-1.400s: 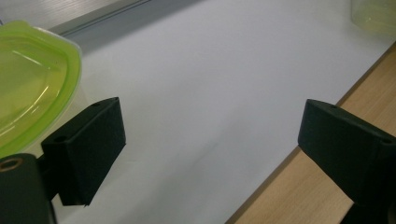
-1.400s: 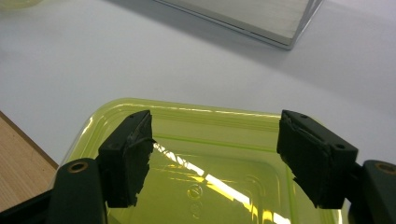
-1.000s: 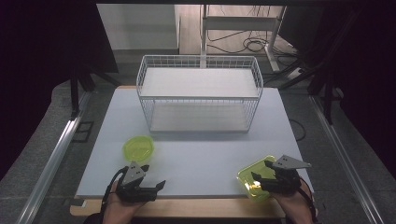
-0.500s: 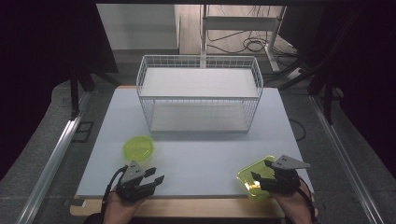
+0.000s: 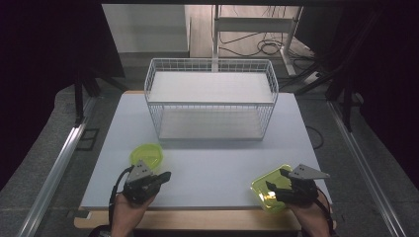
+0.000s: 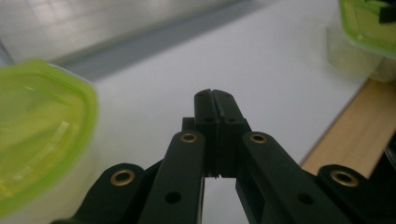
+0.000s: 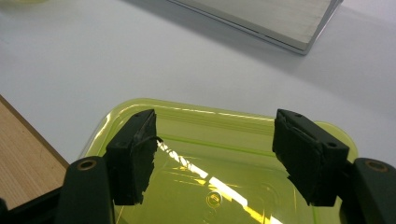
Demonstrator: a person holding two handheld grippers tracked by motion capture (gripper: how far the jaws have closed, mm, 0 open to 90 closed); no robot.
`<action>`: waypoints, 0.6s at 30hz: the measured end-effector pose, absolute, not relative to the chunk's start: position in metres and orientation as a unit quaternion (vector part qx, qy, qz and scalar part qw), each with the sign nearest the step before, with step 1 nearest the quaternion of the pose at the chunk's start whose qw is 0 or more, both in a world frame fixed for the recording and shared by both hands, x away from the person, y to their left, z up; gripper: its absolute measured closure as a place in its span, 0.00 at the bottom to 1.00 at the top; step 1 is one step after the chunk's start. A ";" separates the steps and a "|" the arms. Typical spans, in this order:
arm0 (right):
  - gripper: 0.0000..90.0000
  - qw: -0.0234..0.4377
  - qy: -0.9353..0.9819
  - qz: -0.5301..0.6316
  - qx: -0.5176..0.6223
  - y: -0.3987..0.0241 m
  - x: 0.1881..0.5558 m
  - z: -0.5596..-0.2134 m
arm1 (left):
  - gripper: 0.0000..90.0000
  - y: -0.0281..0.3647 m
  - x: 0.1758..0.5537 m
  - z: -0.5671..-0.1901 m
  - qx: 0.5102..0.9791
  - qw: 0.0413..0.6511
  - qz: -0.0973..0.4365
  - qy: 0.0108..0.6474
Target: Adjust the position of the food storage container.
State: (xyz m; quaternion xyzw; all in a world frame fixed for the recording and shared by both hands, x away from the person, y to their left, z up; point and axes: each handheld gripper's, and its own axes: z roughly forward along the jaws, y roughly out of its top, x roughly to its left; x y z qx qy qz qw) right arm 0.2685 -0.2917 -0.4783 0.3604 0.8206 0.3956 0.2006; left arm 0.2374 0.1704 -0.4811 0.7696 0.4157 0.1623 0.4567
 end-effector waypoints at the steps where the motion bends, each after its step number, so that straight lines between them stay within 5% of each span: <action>1: 0.35 0.201 0.822 0.394 0.360 -0.292 0.269 -0.478 | 1.00 0.171 0.241 -0.480 0.769 0.455 0.163 0.418; 18: 0.34 0.203 0.824 0.391 0.356 -0.292 0.270 -0.479 | 0.99 0.161 0.309 -0.492 0.772 0.370 0.201 0.475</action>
